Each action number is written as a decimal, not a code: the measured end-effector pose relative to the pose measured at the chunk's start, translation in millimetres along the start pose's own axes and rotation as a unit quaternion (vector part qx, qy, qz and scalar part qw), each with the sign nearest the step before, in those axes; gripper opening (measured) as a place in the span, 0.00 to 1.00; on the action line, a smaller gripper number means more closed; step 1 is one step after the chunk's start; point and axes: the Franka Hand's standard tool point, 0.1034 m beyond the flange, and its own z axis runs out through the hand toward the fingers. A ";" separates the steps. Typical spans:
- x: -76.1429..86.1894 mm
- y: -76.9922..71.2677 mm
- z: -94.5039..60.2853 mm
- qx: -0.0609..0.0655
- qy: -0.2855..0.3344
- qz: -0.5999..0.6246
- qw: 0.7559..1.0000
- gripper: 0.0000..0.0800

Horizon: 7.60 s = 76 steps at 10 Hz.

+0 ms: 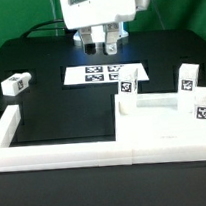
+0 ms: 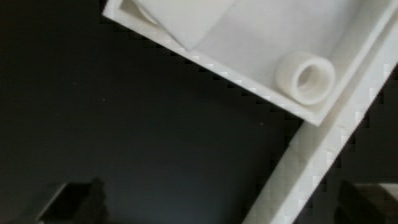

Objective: Assemble square table

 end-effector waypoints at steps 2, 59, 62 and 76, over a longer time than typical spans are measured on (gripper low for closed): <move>0.5 0.4 0.0 0.000 0.000 -0.081 0.997 0.81; 100.2 266.4 35.1 -0.174 -0.515 -0.257 0.799 0.81; 98.8 268.6 36.4 -0.174 -0.517 -0.254 0.799 0.81; 70.3 306.2 50.8 -0.185 -0.534 -0.220 0.795 0.36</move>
Offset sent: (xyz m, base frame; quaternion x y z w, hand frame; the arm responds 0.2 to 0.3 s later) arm -0.0306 -0.0154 -0.0266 0.0324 -0.0134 -0.1163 0.9926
